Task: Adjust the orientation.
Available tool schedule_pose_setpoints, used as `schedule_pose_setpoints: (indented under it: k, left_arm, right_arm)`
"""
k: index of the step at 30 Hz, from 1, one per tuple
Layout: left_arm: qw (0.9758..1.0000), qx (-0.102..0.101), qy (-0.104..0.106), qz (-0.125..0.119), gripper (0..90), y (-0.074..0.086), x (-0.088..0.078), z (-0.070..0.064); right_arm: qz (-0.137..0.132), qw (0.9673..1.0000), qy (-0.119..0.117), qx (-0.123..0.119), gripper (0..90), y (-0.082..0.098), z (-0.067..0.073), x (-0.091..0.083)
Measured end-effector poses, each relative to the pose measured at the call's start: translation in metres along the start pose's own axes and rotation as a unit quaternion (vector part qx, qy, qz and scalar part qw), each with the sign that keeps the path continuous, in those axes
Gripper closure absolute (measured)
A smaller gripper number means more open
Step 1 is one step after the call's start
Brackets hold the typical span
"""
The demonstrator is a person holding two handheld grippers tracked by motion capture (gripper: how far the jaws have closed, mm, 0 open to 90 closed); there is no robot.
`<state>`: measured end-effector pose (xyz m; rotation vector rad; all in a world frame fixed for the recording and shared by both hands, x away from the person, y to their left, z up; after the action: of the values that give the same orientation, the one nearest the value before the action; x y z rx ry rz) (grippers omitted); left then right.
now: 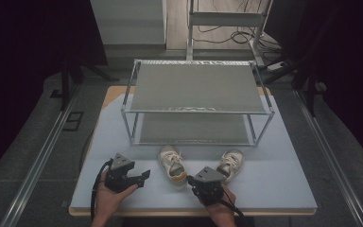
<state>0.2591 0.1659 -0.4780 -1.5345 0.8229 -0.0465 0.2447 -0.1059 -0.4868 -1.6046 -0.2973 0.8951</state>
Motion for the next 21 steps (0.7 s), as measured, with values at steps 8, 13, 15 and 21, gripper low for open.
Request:
schedule_pose_setpoints:
  k: [8,13,15,21]
  left_arm:
    - [1.0,-0.008,0.003,0.001,28.4,0.002,-0.006,0.001]
    - [0.9998,-0.019,-0.002,-0.005,28.1,0.002,-0.013,0.005]
    - [0.9997,-0.021,-0.006,-0.006,28.0,0.003,-0.015,0.007]
    - [0.9995,-0.028,-0.01,-0.008,27.5,0.003,-0.018,0.01]
  right_arm:
    - [-0.004,0.9968,-0.079,0.015,89.4,-0.002,0.023,0.012]
    - [-0.006,0.9933,-0.113,0.021,89.4,-0.003,0.034,0.026]
    - [-0.012,0.9922,-0.124,0.013,89.4,-0.005,0.04,0.034]
    - [-0.006,0.9906,-0.136,0.006,89.1,0.004,0.052,0.05]
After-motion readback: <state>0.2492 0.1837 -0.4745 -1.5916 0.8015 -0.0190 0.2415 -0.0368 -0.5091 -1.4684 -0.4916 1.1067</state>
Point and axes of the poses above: each handheld gripper's, and its own axes: x roughly forward along the jaws, y roughly out of its underside, z roughly to its left, the point moved 2 cm from there along x, roughly forward along the jaws, and after that the axes turned 15 degrees about -z, right-handed, at the moved point
